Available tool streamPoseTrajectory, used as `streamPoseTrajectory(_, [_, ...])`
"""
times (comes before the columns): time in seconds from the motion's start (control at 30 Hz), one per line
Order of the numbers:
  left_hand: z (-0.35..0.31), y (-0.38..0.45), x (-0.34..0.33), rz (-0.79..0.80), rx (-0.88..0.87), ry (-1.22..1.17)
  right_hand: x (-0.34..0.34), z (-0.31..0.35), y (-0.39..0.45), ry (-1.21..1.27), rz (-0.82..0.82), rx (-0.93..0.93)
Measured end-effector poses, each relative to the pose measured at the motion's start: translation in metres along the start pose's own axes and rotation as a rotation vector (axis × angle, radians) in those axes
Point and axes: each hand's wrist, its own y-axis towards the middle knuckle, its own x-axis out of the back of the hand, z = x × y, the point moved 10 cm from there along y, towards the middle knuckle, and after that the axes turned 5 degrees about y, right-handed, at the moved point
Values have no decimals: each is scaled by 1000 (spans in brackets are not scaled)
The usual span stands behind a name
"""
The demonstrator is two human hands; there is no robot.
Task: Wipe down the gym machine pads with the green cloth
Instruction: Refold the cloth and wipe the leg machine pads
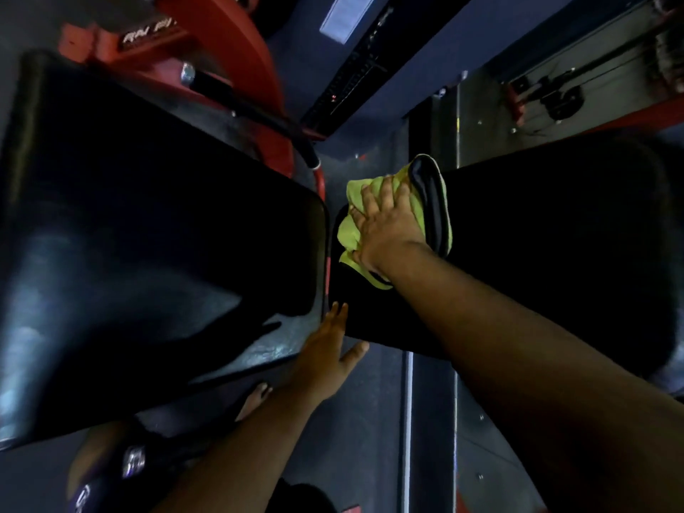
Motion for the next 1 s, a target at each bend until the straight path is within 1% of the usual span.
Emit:
streamPoseTrajectory(0.1, [14,-2,-2,-10,14,-47,-12,32,14,-12,29,33])
streamPoseTrajectory(0.2, [30,-6,6,-76,56,-118,-27,65,11,9,63,98])
streamPoseTrajectory(0.33, [65,-23,28,-163,253,-158,-60,112,-29,54,124,204])
streamPoseTrajectory(0.4, [68,-31,38,-177,279,-134,-72,122,-57,19,139,227])
streamPoseTrajectory(0.47, [58,-35,49,-181,258,-96,-74,119,-79,-1,136,235])
streamPoseTrajectory(0.6, [19,-35,61,-138,210,-49,-64,79,-125,6,159,223])
streamPoseTrajectory(0.7, [-8,-26,59,-69,149,-3,-50,33,-165,33,102,146])
streamPoseTrajectory(0.73, [-27,-25,61,-46,115,26,-44,14,-180,52,86,111])
streamPoseTrajectory(0.83, [-95,-35,71,24,-7,150,-25,-37,-219,118,10,44])
streamPoseTrajectory(0.9, [-137,-43,77,43,-72,203,-12,-68,-246,171,-58,-14])
streamPoseTrajectory(1.0, [-180,-52,82,89,-155,247,3,-107,-272,230,-158,-130])
